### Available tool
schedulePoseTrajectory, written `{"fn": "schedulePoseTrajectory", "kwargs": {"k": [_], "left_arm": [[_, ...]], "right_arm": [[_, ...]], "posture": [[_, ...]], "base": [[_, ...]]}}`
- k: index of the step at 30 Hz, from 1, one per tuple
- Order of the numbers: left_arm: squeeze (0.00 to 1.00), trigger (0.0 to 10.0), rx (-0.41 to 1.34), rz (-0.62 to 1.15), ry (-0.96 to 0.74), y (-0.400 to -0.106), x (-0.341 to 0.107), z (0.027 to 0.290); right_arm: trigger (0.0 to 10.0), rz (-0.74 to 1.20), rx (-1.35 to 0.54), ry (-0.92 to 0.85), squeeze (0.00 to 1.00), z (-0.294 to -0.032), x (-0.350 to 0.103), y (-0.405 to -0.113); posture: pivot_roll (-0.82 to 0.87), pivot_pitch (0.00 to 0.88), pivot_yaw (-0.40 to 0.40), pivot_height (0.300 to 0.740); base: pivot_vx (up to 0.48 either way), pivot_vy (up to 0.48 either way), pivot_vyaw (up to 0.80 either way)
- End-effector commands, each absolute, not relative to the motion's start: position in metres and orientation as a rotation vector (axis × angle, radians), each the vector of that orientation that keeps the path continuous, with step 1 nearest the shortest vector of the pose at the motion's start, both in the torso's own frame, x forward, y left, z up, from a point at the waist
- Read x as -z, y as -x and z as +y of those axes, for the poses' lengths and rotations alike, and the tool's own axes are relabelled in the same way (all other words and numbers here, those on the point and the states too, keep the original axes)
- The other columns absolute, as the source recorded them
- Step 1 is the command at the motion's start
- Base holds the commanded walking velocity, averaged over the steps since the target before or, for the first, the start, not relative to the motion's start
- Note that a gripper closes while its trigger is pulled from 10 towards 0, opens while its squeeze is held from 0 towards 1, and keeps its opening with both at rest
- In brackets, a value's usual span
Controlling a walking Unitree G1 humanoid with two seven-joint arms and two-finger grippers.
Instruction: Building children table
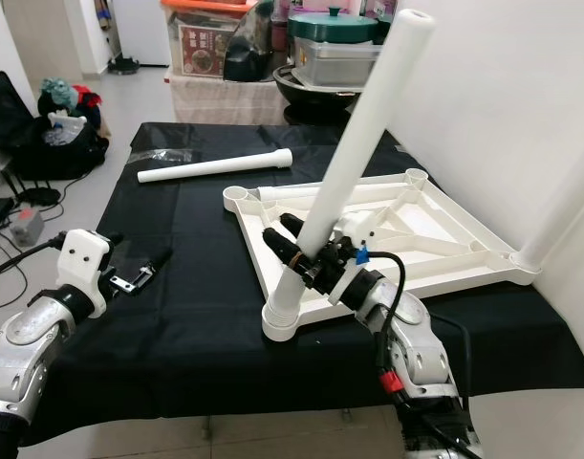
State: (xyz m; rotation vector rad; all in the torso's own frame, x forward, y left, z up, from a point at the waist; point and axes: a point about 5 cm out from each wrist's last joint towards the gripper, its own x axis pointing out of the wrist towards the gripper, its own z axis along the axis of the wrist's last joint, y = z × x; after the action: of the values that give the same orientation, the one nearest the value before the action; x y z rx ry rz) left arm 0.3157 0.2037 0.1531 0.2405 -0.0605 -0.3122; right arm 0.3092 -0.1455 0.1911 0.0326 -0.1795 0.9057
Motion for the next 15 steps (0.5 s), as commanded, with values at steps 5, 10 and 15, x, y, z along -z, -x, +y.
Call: {"fn": "schedulePoseTrajectory", "kwargs": {"k": [5,10,15], "left_arm": [[0.00,10.0,0.301,-0.050,-0.239,-0.310,-0.149,0.204],[0.00,10.0,0.278,-0.035,-0.230,-0.305,-0.145,0.210],[0.00,10.0,0.271,-0.029,-0.210,-0.305,-0.143,0.208]], "right_arm": [[0.0,-0.028,-1.050,-0.002,0.00,-0.135,-0.173,-0.308],[0.0,-0.023,-1.115,-0.004,0.00,-0.127,-0.174,-0.310],[0.0,-0.015,-1.147,-0.017,0.00,-0.124,-0.174,-0.311]], "posture": [[0.10,0.000,-0.110,0.740],[0.11,0.000,-0.130,0.740],[0.12,0.000,-0.139,0.740]], "base": [[0.000,0.000,0.00],[0.000,0.000,0.00],[0.000,0.000,0.00]]}}
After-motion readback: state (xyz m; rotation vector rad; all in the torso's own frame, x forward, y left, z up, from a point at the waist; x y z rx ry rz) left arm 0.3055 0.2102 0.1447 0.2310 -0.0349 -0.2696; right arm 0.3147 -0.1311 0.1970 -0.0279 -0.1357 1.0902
